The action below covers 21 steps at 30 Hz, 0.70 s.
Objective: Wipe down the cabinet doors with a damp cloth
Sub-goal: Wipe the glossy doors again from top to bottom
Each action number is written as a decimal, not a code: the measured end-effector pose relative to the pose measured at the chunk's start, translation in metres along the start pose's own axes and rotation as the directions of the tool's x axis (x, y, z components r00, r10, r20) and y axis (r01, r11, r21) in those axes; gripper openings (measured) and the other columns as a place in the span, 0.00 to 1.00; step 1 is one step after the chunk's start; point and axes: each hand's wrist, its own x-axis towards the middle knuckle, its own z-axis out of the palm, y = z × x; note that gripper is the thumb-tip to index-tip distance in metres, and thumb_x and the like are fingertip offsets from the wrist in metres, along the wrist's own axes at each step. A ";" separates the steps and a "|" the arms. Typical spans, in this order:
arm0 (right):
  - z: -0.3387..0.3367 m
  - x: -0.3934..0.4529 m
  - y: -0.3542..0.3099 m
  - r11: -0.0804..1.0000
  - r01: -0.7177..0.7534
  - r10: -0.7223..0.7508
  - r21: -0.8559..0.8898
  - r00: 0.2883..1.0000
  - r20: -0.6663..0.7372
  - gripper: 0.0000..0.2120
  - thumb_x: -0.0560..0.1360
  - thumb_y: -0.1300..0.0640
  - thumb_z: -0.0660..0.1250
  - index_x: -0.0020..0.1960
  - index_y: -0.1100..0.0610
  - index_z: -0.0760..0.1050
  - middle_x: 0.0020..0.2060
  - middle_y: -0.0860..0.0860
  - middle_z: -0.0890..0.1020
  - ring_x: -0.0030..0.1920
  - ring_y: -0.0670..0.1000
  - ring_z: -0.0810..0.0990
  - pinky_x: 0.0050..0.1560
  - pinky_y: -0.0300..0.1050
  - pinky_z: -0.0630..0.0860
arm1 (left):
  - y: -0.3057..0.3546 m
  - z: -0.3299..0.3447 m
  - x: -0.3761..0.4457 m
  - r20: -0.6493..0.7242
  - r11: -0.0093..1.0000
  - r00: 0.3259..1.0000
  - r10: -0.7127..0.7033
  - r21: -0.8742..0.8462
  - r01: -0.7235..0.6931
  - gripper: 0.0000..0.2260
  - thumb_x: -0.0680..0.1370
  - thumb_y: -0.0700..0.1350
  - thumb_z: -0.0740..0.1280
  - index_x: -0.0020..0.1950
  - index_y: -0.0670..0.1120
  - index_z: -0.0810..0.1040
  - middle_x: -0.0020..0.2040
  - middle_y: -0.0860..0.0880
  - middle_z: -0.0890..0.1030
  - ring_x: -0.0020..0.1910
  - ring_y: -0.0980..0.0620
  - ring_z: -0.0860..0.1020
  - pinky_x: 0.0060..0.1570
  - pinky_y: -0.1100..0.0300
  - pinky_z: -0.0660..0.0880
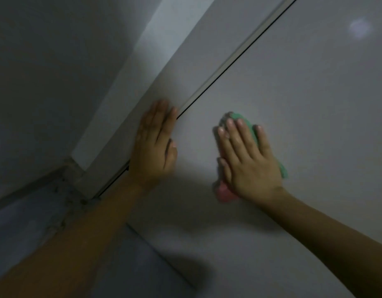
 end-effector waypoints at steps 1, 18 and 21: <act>0.010 0.008 -0.018 1.000 0.022 -0.022 0.004 0.999 0.027 0.27 0.79 0.51 0.54 0.75 0.62 0.57 0.74 0.57 0.58 0.74 0.58 0.58 0.75 0.56 0.45 | -0.004 0.000 -0.002 0.006 1.000 1.000 0.006 0.005 -0.006 0.24 0.76 0.39 0.59 0.72 0.33 0.64 0.73 0.35 0.63 0.74 0.37 0.58 0.74 0.45 0.55; 0.026 -0.055 -0.093 0.886 0.400 -0.461 0.235 0.700 0.546 0.56 0.58 0.42 0.75 0.75 0.64 0.52 0.73 0.57 0.56 0.74 0.52 0.59 0.75 0.50 0.41 | -0.038 -0.008 -0.030 0.041 0.998 0.999 0.034 0.054 -0.036 0.23 0.77 0.38 0.60 0.73 0.37 0.65 0.72 0.32 0.64 0.73 0.36 0.60 0.72 0.44 0.59; 0.043 -0.036 -0.138 0.860 0.427 -0.511 0.280 0.731 0.453 0.45 0.67 0.49 0.68 0.75 0.59 0.47 0.74 0.56 0.50 0.76 0.53 0.57 0.76 0.53 0.40 | -0.046 -0.014 -0.037 0.084 0.997 0.996 0.021 0.076 -0.028 0.24 0.76 0.37 0.63 0.73 0.37 0.66 0.72 0.32 0.63 0.73 0.37 0.58 0.72 0.43 0.58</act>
